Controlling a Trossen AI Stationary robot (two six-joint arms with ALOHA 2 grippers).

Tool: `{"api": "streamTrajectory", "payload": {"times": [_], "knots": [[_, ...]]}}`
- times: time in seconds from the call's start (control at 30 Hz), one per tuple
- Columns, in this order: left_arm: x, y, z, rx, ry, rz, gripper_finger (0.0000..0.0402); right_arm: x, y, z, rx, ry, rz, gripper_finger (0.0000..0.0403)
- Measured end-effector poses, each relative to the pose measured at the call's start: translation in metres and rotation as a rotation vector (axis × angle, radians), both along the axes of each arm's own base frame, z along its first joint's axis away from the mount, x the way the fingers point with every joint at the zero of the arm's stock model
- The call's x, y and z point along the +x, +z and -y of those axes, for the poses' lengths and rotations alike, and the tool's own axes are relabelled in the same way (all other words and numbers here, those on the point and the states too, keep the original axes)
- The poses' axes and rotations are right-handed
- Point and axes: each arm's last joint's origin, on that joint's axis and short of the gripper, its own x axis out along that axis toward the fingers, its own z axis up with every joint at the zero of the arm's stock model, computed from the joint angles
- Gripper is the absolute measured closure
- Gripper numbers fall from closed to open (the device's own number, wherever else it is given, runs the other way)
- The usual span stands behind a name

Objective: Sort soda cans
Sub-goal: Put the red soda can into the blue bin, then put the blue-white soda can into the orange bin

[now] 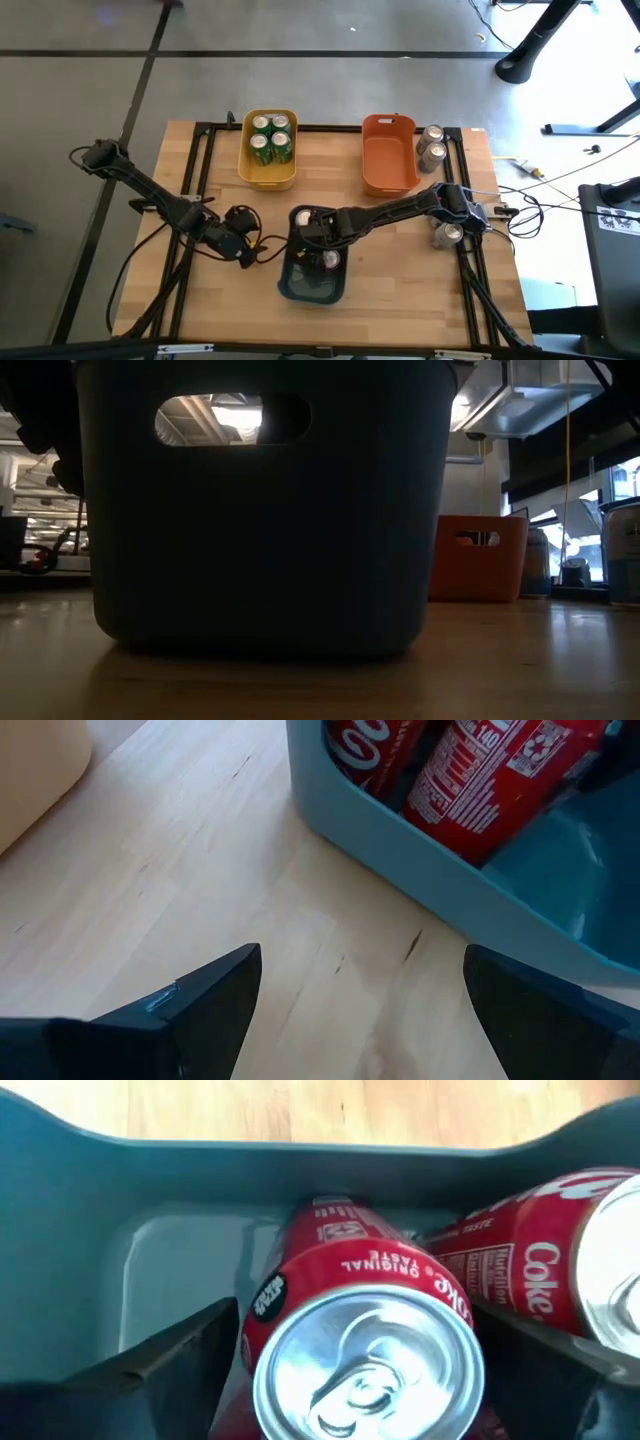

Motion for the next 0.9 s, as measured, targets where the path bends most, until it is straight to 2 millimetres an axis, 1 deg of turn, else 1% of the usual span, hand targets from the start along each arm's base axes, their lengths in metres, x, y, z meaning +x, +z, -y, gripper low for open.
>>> {"api": "streamTrajectory", "payload": {"times": [0.13,0.5,0.73,0.83,0.9], "knots": [[0.000,0.000,0.000,-0.001,0.000,0.001,0.0066,0.002,0.001,0.000,-0.006,0.004,0.021,0.0024],[0.000,0.000,0.000,-0.003,0.001,0.001,0.0066,0.007,0.004,0.000,-0.036,0.019,0.082,0.0055],[0.000,0.000,0.000,0.004,0.007,0.005,0.0066,0.012,0.008,-0.001,-0.033,0.033,0.152,0.0057],[0.000,0.000,0.000,0.004,0.007,0.005,0.0066,0.010,0.015,-0.001,-0.038,0.036,0.126,0.0057],[0.000,0.000,0.000,0.004,0.007,0.006,0.0066,0.006,0.027,-0.005,-0.043,0.046,0.101,0.0057]]}}
